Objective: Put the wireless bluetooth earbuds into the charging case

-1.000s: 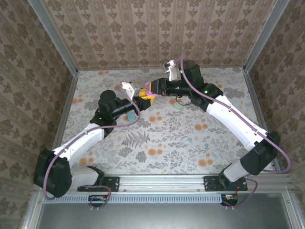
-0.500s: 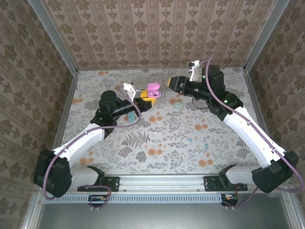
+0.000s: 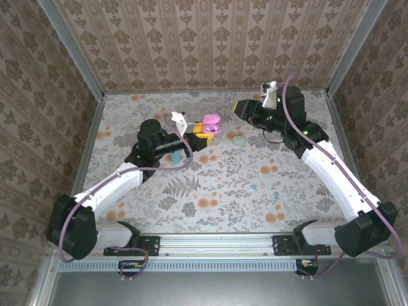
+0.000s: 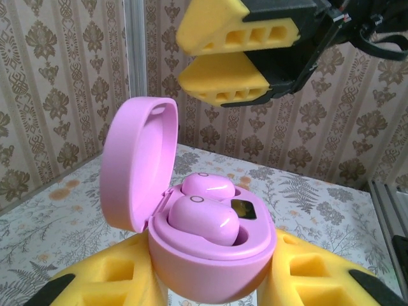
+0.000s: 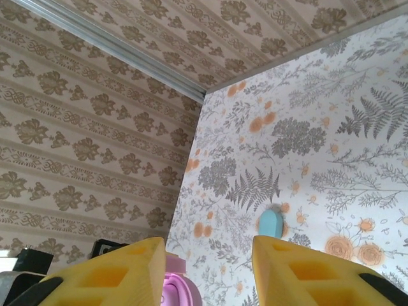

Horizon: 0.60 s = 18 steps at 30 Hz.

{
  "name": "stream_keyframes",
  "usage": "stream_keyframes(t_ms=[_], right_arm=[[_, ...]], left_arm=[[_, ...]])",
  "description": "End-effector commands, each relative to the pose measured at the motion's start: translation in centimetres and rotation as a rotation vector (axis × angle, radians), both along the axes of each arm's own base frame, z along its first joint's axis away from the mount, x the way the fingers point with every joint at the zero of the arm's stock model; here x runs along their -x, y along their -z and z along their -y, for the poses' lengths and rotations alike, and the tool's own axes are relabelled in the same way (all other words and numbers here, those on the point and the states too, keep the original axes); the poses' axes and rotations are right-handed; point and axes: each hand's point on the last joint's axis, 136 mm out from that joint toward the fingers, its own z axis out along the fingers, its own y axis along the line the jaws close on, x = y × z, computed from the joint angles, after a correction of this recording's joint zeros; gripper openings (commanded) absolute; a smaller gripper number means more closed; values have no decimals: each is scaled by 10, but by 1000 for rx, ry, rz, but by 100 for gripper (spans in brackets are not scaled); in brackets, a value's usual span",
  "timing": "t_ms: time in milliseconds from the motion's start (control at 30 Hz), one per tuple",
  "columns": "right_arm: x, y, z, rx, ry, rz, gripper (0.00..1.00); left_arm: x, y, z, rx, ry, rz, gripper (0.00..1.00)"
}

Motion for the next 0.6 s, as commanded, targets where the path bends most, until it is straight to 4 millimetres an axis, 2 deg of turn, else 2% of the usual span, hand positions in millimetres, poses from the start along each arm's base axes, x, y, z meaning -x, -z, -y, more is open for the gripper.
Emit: stream_keyframes(t_ms=[0,33,67,267,567], right_arm=[[1,3,-10,9,-74,-78,43],[3,0,-13,2,-96,-82,43],[-3,10,-18,4,-112,-113,43],[-11,12,-32,-31,-172,-149,46],[-12,16,-52,-48,-262,-174,48]], left_arm=[[8,-15,7,-4,53,61,27],[9,-15,9,-6,55,62,27],[10,-15,9,-9,60,64,27],[11,-15,12,0,71,58,27],[10,-15,10,-12,56,64,27]])
